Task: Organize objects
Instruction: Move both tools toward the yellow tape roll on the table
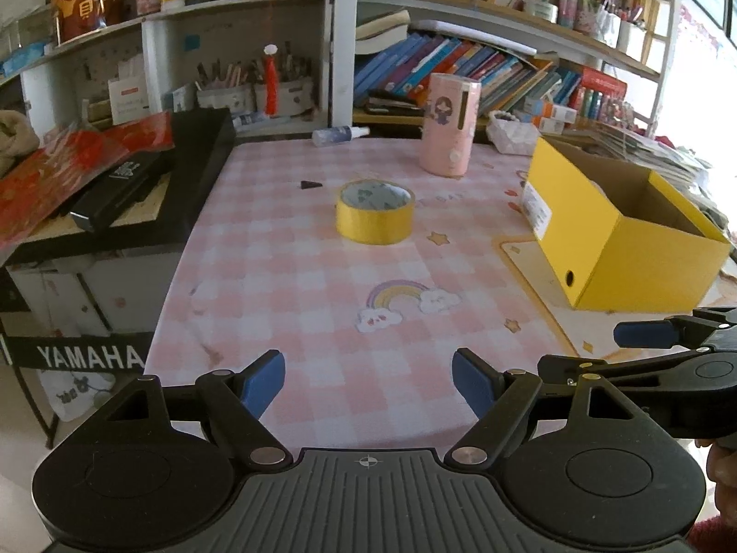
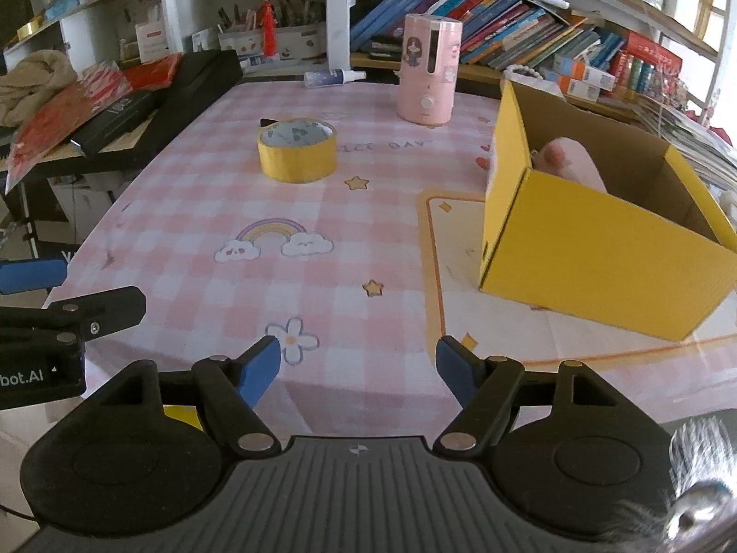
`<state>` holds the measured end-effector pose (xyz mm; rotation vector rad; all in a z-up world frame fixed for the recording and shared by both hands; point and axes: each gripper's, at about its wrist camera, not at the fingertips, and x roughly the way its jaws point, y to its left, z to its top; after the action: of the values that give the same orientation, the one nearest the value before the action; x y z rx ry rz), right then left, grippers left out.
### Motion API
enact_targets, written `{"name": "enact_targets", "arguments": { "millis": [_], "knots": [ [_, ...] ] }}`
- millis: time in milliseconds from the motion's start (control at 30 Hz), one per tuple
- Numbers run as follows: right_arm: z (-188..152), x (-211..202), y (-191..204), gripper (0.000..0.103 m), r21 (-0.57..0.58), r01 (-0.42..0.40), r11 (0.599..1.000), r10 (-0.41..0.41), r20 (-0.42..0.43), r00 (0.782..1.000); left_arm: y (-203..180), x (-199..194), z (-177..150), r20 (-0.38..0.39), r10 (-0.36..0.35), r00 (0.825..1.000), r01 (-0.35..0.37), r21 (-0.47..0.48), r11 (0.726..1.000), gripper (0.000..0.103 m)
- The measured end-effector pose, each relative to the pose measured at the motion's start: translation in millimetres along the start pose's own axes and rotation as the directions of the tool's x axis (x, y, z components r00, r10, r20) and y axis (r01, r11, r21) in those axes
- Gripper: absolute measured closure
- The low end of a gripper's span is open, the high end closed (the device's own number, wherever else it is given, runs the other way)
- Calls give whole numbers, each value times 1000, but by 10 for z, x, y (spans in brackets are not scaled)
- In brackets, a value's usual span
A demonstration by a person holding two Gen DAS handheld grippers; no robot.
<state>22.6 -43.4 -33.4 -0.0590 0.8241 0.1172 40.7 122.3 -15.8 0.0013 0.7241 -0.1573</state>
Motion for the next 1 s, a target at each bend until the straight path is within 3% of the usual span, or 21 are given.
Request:
{"name": "enact_targets", "arguments": {
  "millis": [667, 1000],
  "knots": [
    [908, 685, -304, 30, -35, -19, 999, 21, 47, 999, -4, 751, 639, 5, 49, 999, -49, -29, 998, 21],
    [1256, 972, -329, 30, -46, -67, 997, 70, 80, 994, 42, 1084, 858, -13, 93, 996, -93, -46, 995, 21]
  ]
}}
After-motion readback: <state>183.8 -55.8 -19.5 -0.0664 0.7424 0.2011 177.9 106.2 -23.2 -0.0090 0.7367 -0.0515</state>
